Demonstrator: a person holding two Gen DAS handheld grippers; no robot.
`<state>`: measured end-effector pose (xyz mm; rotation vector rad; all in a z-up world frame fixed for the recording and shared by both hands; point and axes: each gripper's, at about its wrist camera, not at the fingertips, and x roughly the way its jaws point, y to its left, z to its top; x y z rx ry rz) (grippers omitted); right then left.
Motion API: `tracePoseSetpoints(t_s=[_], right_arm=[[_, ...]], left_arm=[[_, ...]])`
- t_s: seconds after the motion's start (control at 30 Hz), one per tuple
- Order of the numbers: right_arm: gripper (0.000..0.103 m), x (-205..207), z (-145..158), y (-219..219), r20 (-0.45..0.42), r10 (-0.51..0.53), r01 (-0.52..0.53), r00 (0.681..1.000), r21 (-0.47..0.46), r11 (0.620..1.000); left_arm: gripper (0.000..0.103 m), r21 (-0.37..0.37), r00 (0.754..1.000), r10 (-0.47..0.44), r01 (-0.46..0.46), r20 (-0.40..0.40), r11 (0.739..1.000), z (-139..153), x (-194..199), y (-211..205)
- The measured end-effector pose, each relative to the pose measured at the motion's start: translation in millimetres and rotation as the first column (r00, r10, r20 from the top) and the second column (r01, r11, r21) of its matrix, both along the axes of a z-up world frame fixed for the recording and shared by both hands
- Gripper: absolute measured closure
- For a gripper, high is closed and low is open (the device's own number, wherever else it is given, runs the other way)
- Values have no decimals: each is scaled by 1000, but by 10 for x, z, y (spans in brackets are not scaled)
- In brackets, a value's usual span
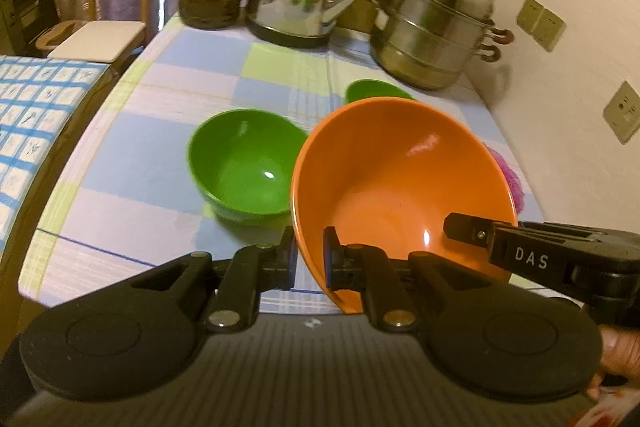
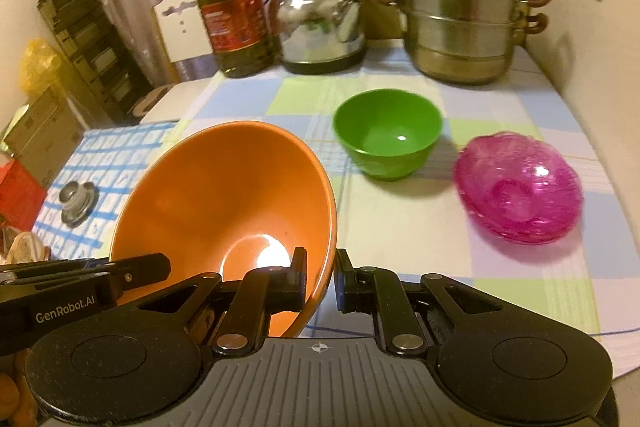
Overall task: Organize plates and bowls
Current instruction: 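Carry the orange bowl with both grippers over the green bowl by the table edge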
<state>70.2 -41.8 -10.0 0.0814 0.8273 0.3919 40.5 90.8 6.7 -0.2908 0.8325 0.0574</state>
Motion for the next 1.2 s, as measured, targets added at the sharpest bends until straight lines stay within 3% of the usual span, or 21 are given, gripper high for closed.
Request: tracePoseSetpoints(t_s=[0.37,0.67,0.97,1.2], right_arm=[[89,285,-28,412,-9,72,-72,997,-9,997],[90,754,-79,694,-42,94,-94,995,-8,996],[90,1265,-263,906,-97,100,-102,990,-19,995],[90,1409,-516,1032,-140,120,-128,983,-52,990]], left_arm=[[92,10,998,62,-62,-9,998,17,132,358],[92,36,997,75,-74,-23,997,1,582,632],[92,40,994,78,-75,-71,996,-192,1077,886],[92,38,989,81,-77,-123,996,-443,1211,1003]])
